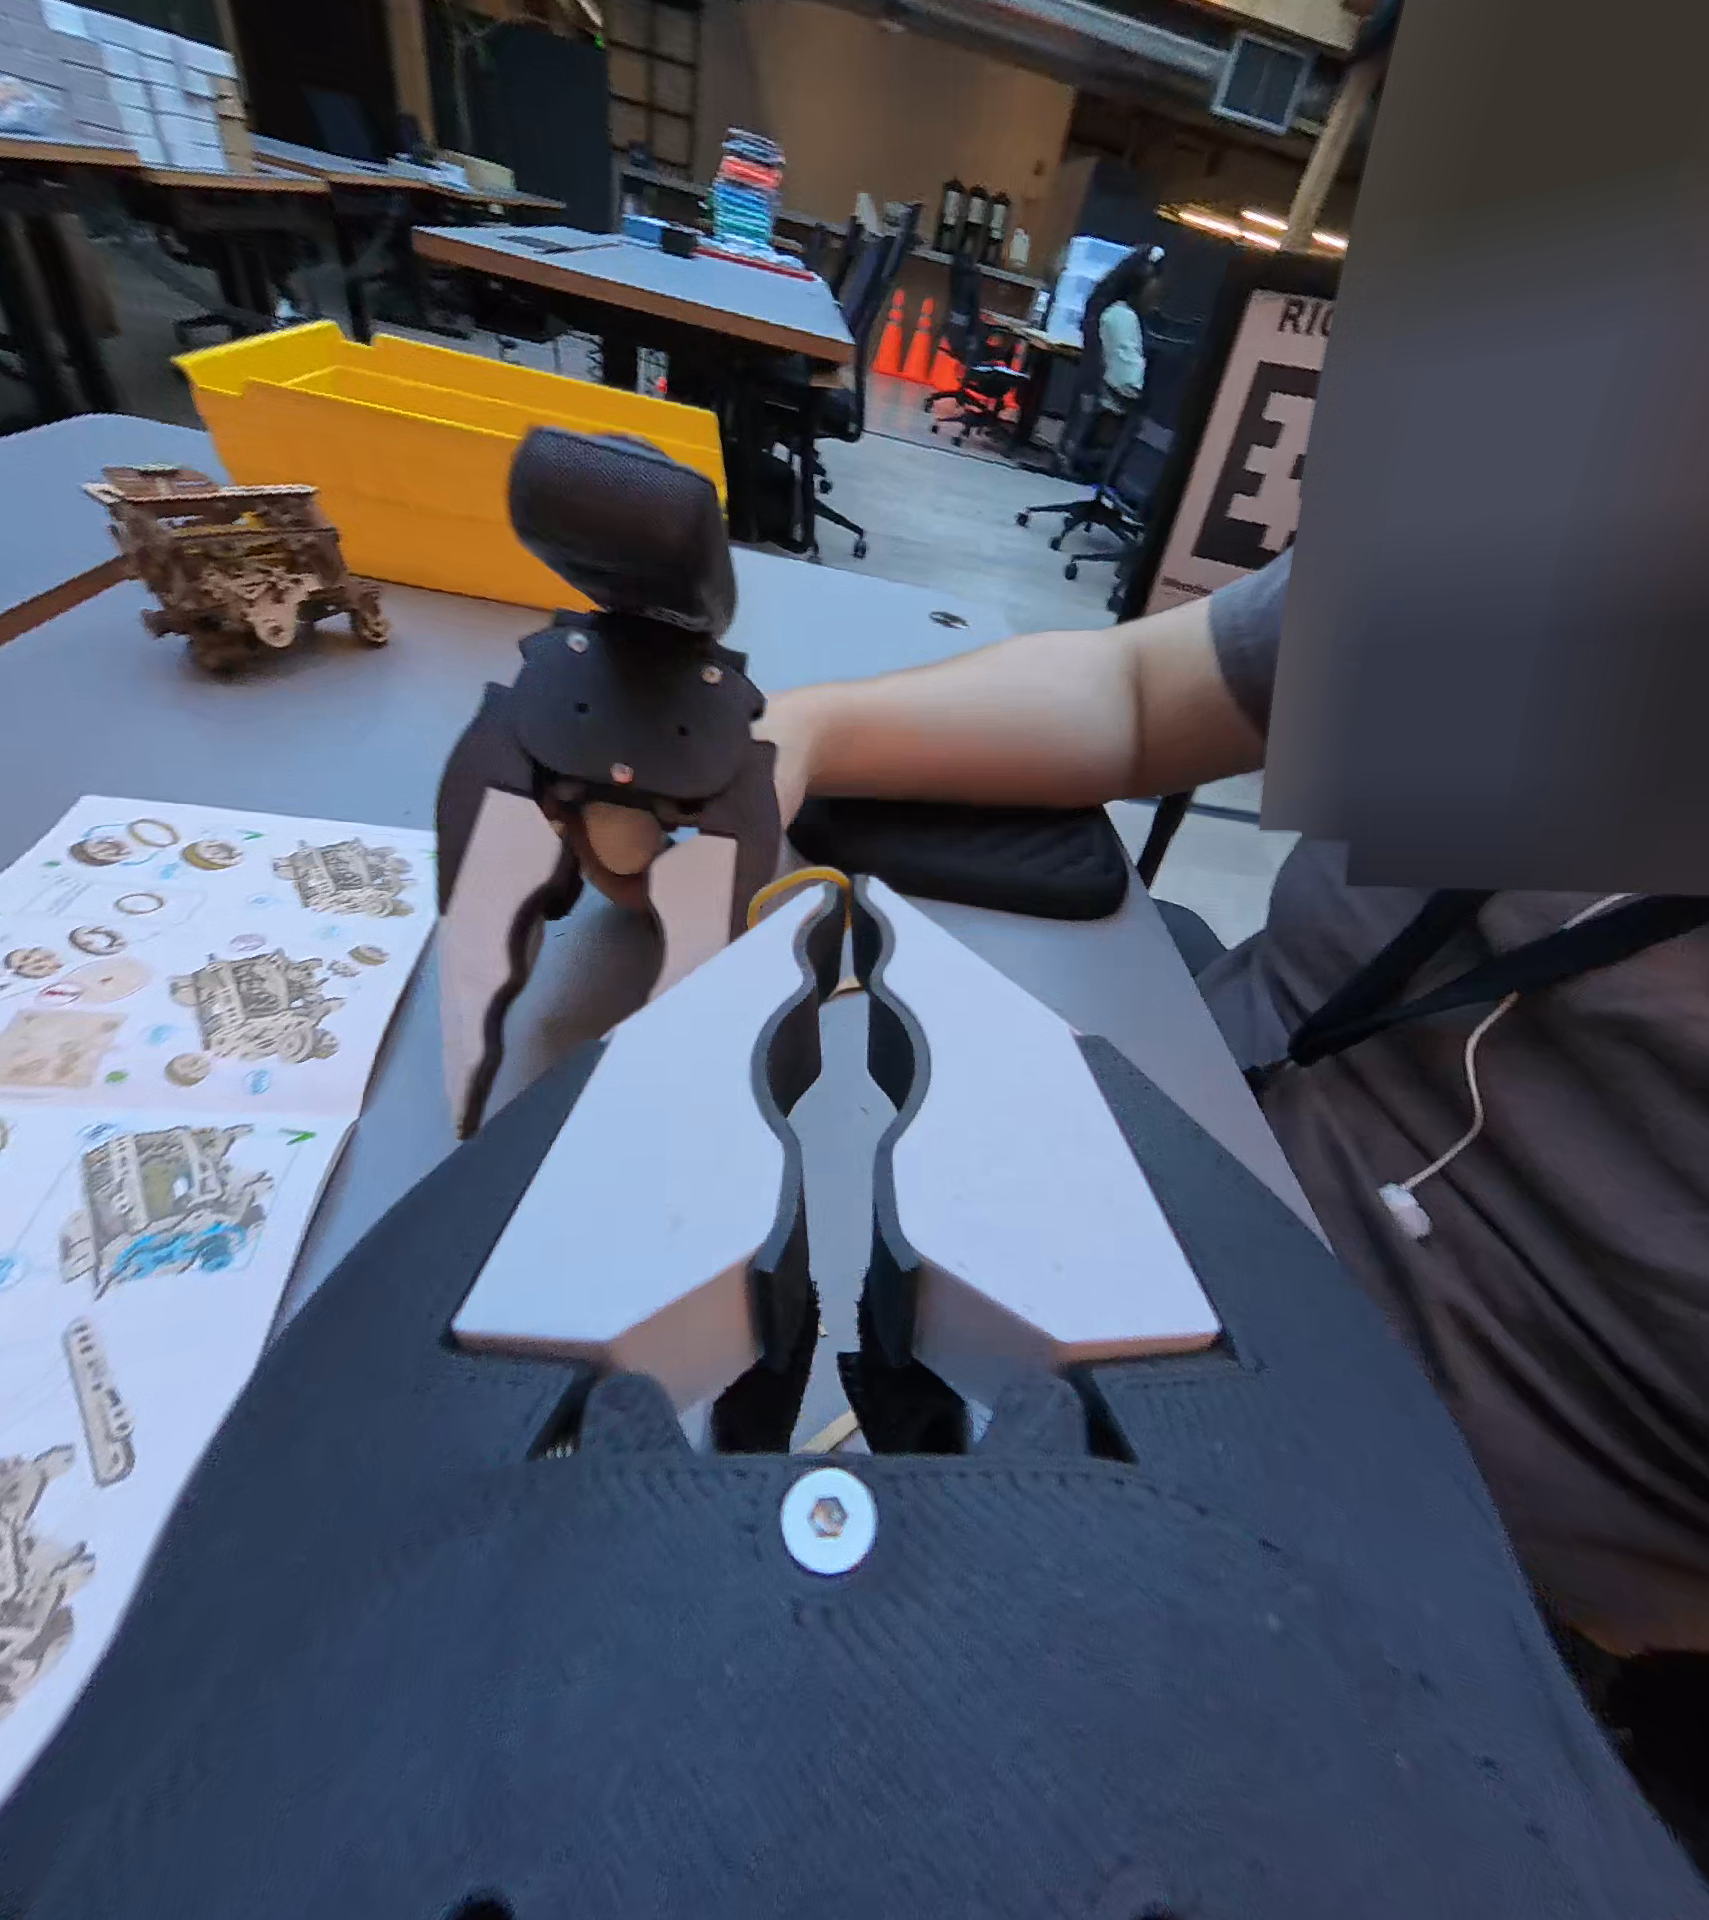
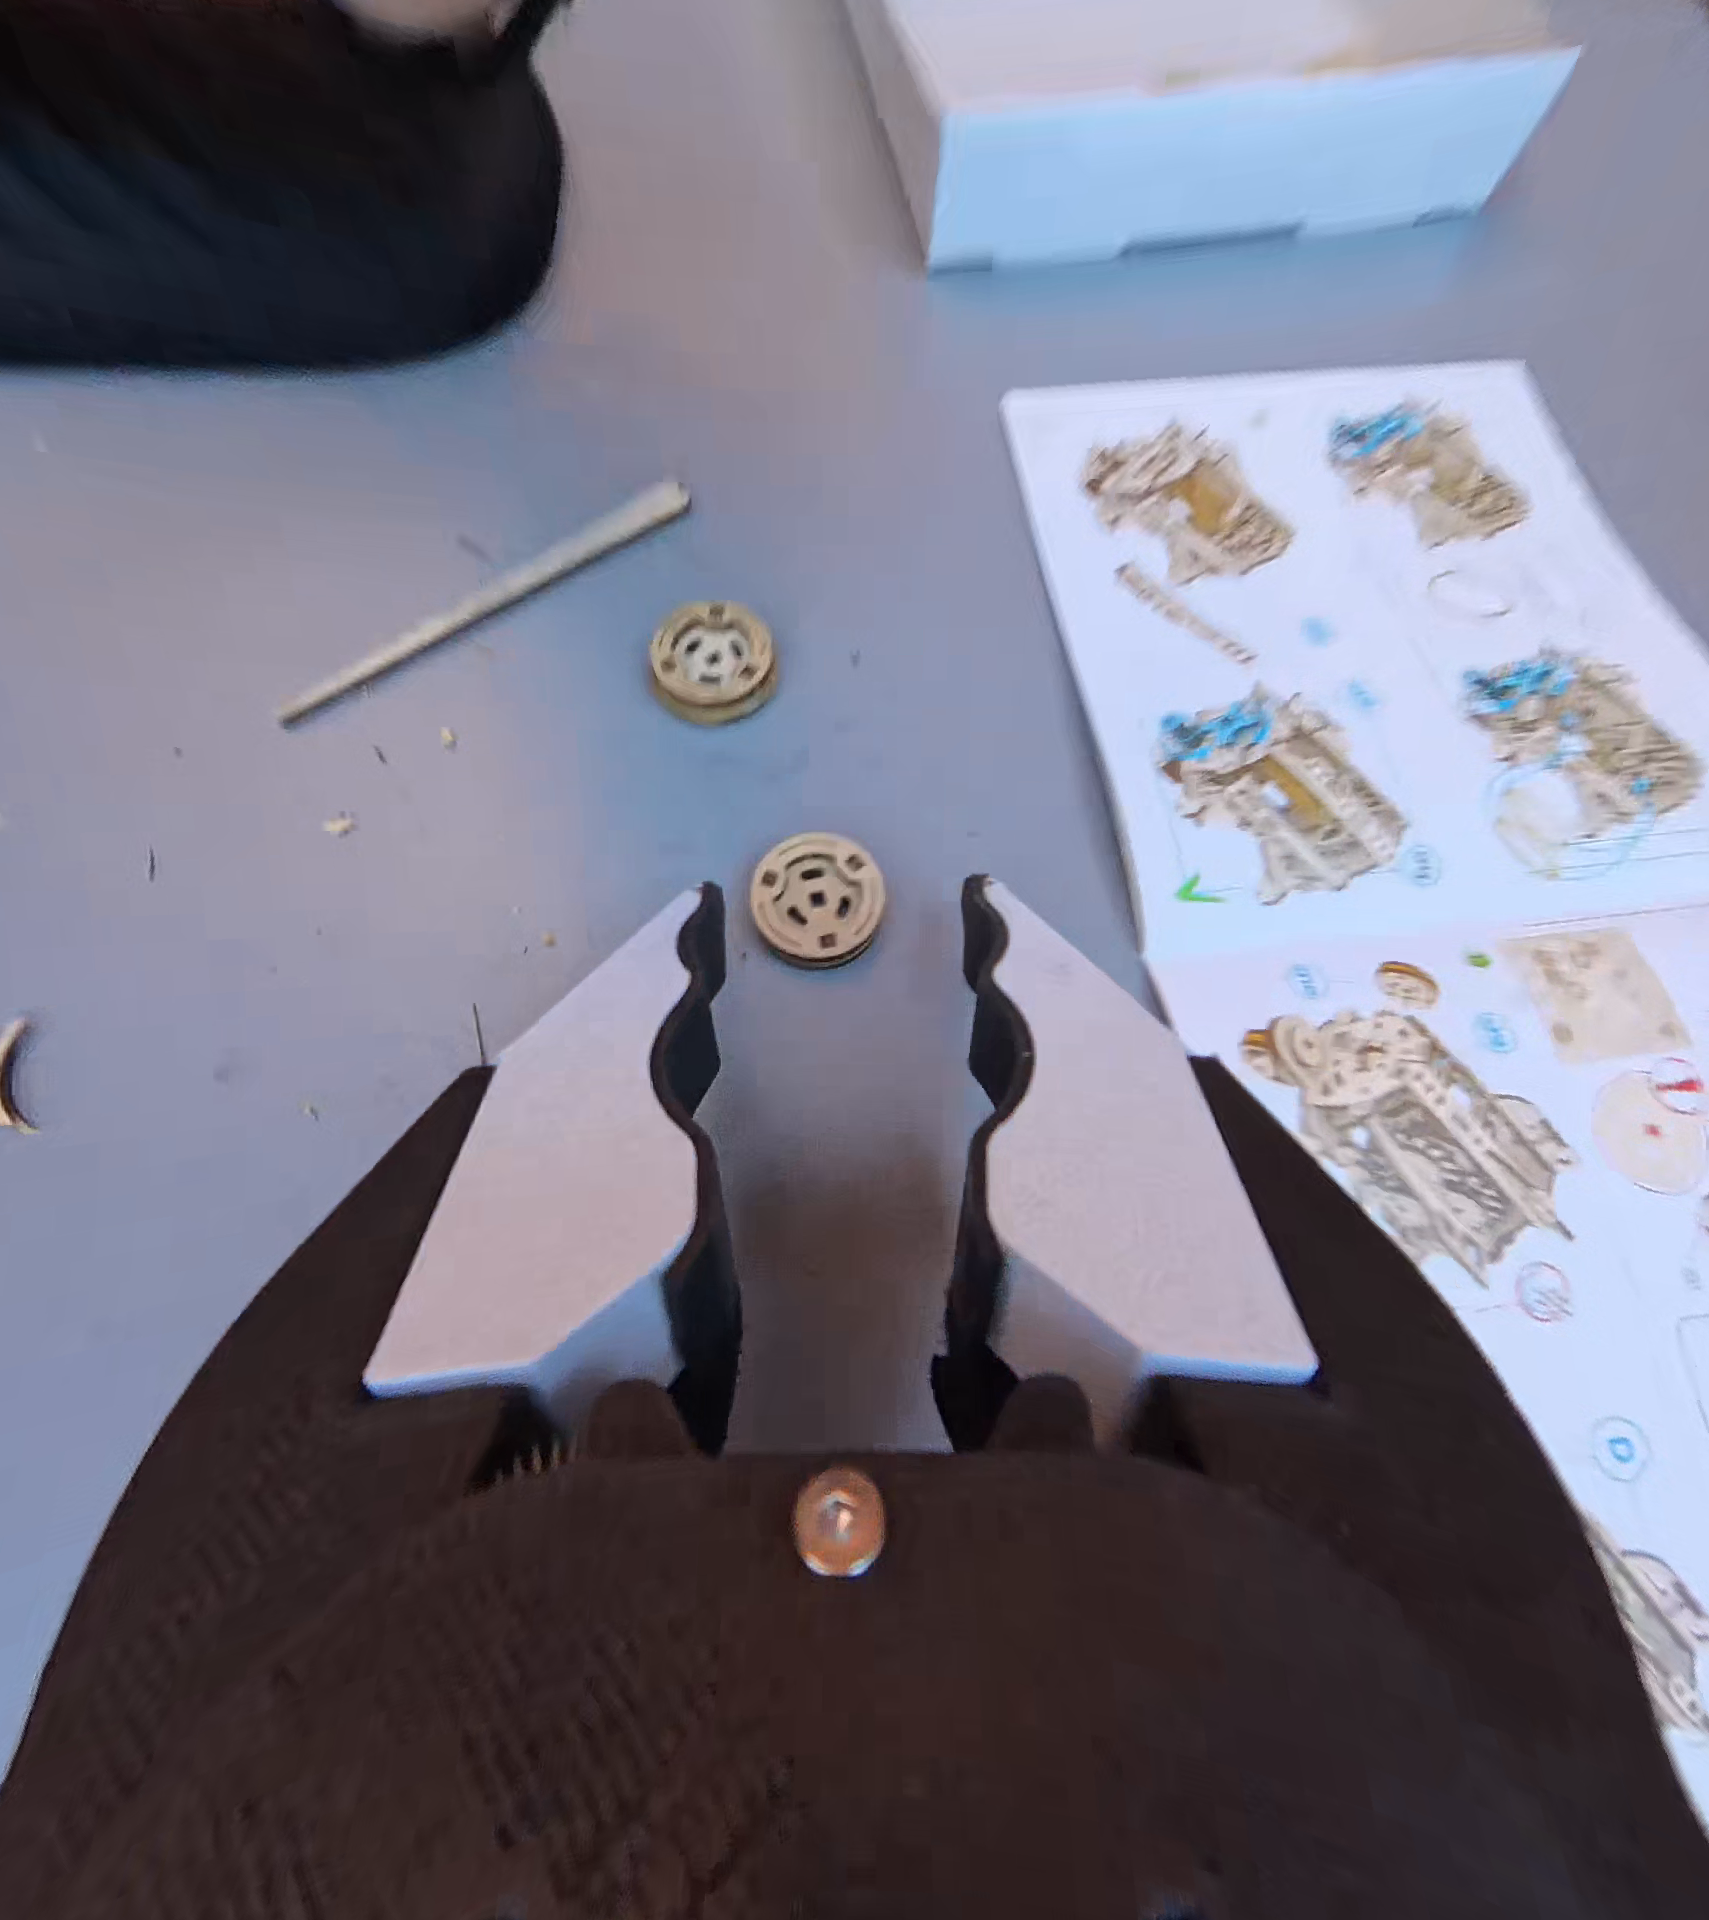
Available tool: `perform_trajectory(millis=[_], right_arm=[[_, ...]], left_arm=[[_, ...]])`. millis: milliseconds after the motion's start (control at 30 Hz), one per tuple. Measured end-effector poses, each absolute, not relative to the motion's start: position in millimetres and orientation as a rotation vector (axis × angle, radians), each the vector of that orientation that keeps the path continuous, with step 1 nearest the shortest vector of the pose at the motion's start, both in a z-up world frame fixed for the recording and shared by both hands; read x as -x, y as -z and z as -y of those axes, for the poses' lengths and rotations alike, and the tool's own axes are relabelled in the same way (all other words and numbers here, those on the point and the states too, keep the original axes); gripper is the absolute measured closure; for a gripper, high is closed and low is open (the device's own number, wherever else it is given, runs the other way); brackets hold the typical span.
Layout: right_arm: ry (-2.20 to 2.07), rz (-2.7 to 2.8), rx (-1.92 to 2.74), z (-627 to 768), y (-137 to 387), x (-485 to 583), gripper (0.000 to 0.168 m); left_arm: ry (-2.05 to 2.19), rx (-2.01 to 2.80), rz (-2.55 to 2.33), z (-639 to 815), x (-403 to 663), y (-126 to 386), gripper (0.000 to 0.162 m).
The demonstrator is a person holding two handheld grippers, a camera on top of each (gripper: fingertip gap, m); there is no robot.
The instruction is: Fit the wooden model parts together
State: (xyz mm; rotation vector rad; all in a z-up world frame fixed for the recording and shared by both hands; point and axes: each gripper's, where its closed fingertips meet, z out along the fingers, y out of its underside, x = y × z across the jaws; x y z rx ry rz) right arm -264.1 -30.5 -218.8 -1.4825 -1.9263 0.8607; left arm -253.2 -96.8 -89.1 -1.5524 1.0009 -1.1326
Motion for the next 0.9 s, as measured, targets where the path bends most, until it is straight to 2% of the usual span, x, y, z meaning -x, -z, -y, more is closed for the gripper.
perform_trajectory(millis=[133, 233, 333, 433, 900], right_arm=[[-0.880, 1.941, 1.410, 45.9, 210.6, 265.9, 0.121], [-1.186, 1.812, 1.217, 81.2, 150.7, 268.2, 0.121], [-1.524, 1.661, 1.101, 101.1, 95.2, 260.1, 0.130], [-1.759, 1.560, 1.047, 105.7, 63.9, 250.1, 0.143], [-1.772, 1.635, 1.049, 110.6, 74.7, 247.8, 0.157]], left_arm=[[1.079, 1.576, -0.922, 90.3, 264.3, 95.2, 0.162], [1.225, 1.485, -0.963, 110.7, 256.8, 82.1, 0.162], [1.372, 1.394, -1.003, 127.8, 250.3, 70.0, 0.162], [1.399, 1.376, -1.024, 131.1, 245.2, 69.4, 0.162], [1.412, 1.375, -1.047, 127.3, 230.3, 70.1, 0.162]])
